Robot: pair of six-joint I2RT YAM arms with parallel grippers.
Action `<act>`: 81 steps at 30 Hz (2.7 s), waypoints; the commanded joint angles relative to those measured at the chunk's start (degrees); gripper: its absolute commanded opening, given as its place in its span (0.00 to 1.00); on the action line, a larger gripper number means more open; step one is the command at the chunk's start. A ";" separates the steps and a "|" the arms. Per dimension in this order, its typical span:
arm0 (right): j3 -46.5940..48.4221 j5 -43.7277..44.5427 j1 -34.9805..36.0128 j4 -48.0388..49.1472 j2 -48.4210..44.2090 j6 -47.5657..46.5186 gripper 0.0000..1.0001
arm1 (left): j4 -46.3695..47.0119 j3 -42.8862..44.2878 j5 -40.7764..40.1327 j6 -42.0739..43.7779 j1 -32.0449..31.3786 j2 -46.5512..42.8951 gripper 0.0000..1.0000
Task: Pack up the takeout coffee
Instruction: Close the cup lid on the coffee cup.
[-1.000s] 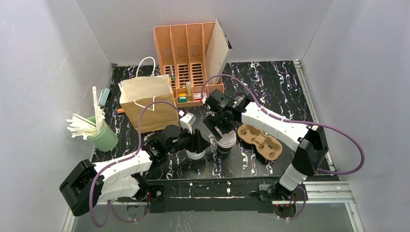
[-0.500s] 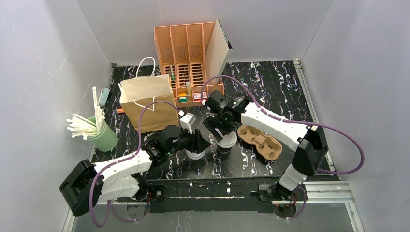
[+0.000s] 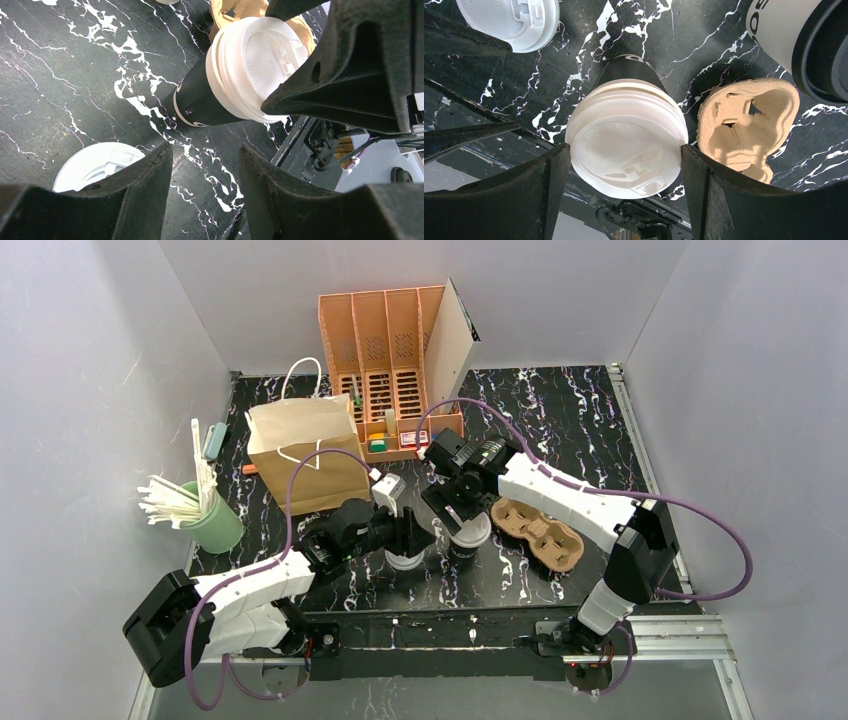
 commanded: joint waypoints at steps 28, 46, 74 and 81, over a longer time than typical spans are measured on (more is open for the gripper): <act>-2.26 0.17 0.27 3.63 0.46 -0.83 0.87 | -0.98 0.99 -0.29 1.26 0.05 -1.19 0.49; -6.21 -2.17 0.20 6.02 0.70 -1.69 0.86 | -1.00 0.51 -0.60 1.08 0.10 -1.55 0.49; -9.80 -2.58 0.27 4.05 2.28 -0.29 0.85 | -0.74 -0.10 -0.70 0.70 0.13 -1.61 0.49; -9.89 -2.83 0.27 2.25 3.31 -0.14 0.85 | -0.59 -0.46 -0.63 0.60 0.13 -2.02 0.48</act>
